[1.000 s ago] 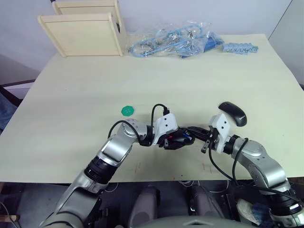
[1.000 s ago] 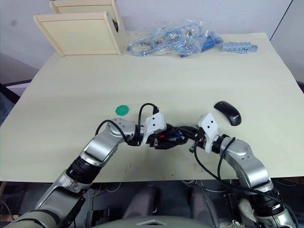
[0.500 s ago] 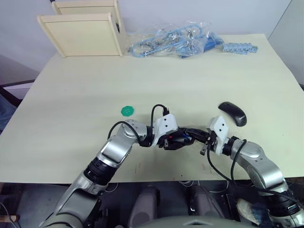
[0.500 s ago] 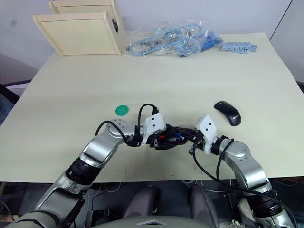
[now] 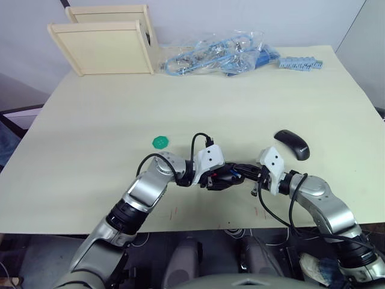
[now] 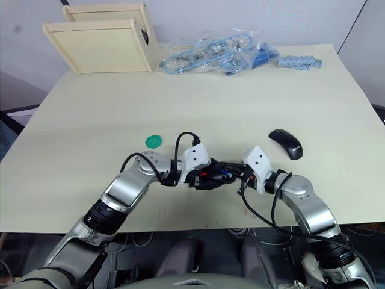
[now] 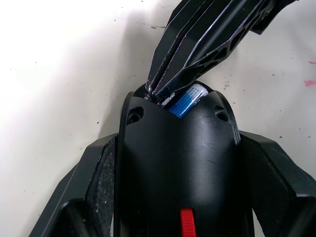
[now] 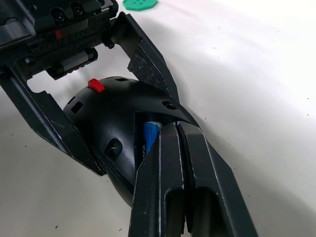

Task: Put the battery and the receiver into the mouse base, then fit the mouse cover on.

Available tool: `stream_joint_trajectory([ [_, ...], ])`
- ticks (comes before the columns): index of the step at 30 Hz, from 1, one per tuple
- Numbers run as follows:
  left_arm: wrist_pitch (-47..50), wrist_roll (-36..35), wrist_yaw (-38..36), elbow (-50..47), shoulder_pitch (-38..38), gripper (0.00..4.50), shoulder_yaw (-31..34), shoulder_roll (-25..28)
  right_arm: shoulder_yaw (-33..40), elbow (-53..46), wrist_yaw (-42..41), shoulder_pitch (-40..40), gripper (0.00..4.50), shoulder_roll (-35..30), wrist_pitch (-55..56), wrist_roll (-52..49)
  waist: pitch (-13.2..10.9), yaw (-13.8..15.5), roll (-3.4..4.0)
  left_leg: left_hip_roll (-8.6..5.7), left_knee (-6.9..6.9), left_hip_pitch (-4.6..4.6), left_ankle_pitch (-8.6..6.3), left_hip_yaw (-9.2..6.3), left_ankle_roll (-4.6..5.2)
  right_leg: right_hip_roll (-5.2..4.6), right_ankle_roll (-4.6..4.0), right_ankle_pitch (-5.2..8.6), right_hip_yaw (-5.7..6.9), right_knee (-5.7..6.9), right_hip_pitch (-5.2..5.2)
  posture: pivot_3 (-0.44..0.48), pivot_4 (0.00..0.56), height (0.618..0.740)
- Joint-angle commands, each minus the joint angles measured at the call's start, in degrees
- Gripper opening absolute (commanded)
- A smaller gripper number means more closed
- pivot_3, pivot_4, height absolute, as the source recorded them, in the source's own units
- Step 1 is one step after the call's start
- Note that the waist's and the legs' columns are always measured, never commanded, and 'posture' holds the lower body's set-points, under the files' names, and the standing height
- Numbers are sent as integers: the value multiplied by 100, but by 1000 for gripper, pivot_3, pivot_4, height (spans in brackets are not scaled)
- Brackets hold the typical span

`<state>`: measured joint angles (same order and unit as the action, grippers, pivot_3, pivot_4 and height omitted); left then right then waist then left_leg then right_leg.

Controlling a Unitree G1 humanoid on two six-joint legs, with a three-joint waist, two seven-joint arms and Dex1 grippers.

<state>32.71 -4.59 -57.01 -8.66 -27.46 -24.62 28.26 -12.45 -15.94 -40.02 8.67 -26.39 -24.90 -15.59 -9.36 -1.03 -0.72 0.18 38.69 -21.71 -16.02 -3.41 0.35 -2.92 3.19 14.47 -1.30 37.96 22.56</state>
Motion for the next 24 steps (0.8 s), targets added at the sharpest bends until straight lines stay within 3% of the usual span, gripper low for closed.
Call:
stream_joint_trajectory([
  [1, 41, 9, -96, -11, 19, 2991, -149, 42, 369, -213, 13, -178, 18, 17, -91, -299, 0, 7, 0, 0, 0, -2, 0, -2, 0, 0, 0, 0, 0, 0, 2, 0, 150, 740],
  [6, 41, 13, -92, -49, 49, 2991, -168, 58, 932, -904, -433, -500, 18, -351, -422, -1096, -4, 19, 5, 0, -1, -13, 0, -8, 0, -3, 1, -1, -4, -2, 14, 0, 150, 740],
  [7, 42, 12, -91, -55, 55, 2991, -171, 59, 1077, -1037, -517, -602, 404, -476, -471, -1222, -4, 20, 5, 0, -2, -11, 0, -8, 0, -3, 1, 0, -5, 0, 14, 0, 150, 740],
  [8, 44, 12, -87, -60, 60, 2991, -173, 58, 1175, -1143, -593, -690, 514, -603, -474, -1288, -4, 23, 5, 0, -3, -12, 0, -7, 0, -2, 1, 0, -3, -1, 14, 0, 150, 740],
  [17, -44, 18, -112, 80, 12, 2991, -182, 33, 2288, -2166, -945, -1670, 4446, -1442, -550, -2025, -7, 34, 7, 0, -5, -12, 0, -3, 0, -3, 2, 0, -1, -4, 11, 0, 150, 740],
  [22, -127, -59, -225, 195, -1, 2991, -120, 62, 2724, -2444, -894, -2185, 4446, -1510, -463, -2094, -7, 37, 6, 0, -5, -13, 0, 3, 0, -3, 2, 0, 0, -4, 11, 0, 150, 740],
  [24, -171, -99, -223, 199, 2, 4035, -50, 53, 2794, -2501, -877, -2303, 4500, -1502, -450, -2122, -7, 35, 6, 0, -5, -13, 0, 3, 0, -2, 2, 1, 1, -4, 11, 0, 150, 740],
])
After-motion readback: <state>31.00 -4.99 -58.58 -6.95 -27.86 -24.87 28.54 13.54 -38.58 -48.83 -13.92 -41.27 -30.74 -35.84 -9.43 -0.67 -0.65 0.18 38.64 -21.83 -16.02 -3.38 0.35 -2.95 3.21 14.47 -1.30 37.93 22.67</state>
